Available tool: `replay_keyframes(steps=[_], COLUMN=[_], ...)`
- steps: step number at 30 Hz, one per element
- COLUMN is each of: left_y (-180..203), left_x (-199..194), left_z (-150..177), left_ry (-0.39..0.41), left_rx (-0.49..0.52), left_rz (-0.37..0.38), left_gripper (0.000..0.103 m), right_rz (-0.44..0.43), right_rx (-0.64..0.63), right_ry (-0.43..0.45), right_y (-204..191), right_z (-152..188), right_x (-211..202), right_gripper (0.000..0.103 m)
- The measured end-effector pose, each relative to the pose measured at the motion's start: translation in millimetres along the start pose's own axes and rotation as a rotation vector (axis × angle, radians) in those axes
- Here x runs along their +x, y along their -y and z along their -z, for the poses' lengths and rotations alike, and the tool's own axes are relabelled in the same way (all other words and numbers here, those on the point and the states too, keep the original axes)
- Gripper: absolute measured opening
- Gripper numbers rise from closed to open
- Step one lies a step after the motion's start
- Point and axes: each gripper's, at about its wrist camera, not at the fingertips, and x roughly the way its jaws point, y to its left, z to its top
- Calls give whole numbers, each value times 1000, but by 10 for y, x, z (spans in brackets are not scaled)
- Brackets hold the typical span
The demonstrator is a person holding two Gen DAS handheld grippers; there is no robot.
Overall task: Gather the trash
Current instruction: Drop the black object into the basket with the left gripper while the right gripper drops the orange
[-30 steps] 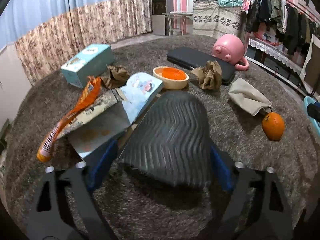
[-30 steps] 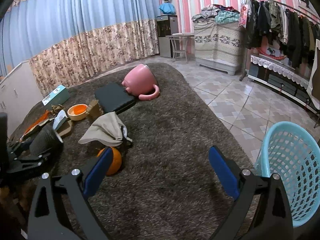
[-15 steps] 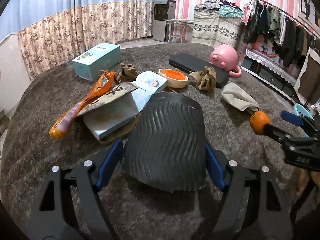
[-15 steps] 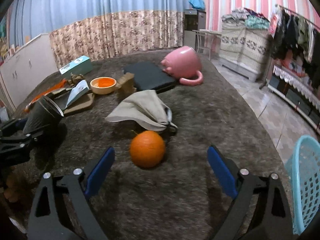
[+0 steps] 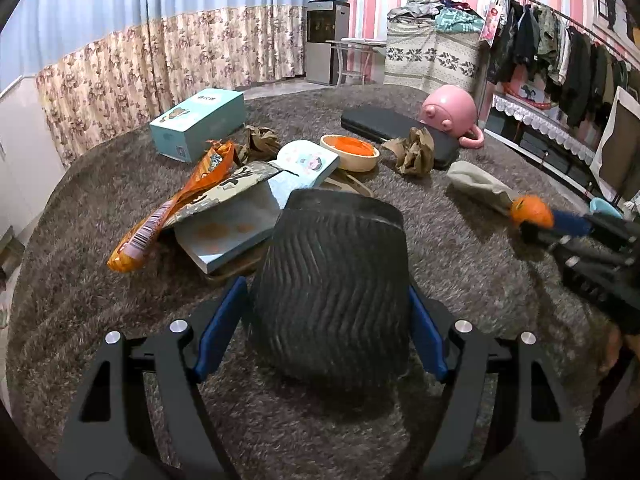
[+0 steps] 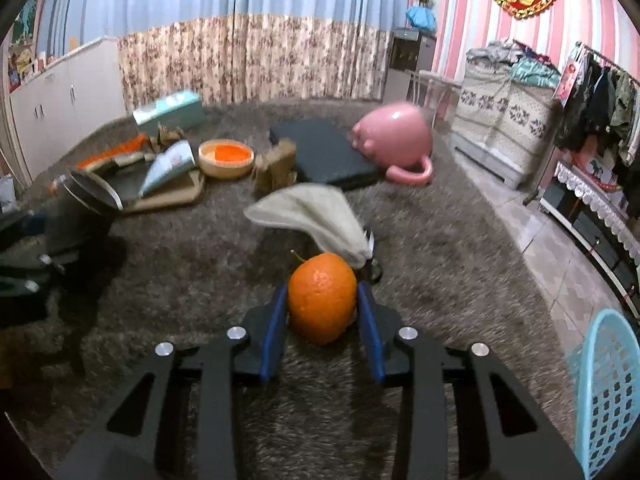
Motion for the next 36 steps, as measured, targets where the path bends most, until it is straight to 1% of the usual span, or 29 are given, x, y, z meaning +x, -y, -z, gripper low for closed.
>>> replay_keyframes(steps=[4,8,14,20,24,28,33,36], left_y=[-51,-51,-19,112,305,606,1114,1423], left_x=[48,49,21,-91,-157,-193,-210,-164], left_z=[-42,-69,-175,-316,-451,-605,-803,-844], left_ry=[-15,-16,2,38,71,96,138,148], left_rx=[-15,-15,-32,-38,-25,0,51,78], left_rz=[12,13,25,44,75,129,193,230], left_gripper=[72,71,71,71,71,71,71,71], right_rz=[-26,-11,78,135,184,244,349,379], right_rx=[53,111,216,315,378,437,474,517], right_ry=[73,117,139,160,173,167,158,147], right_y=[149,398,932,1334,1608,1881,2207,2426], right_z=[-101,-128,-52,39,129,250,403,532], right_x=[-280,-498,-734,-904,-1009,-1058,-1155,-1199], right_gripper=[35,35,35,35,35,35,35,35])
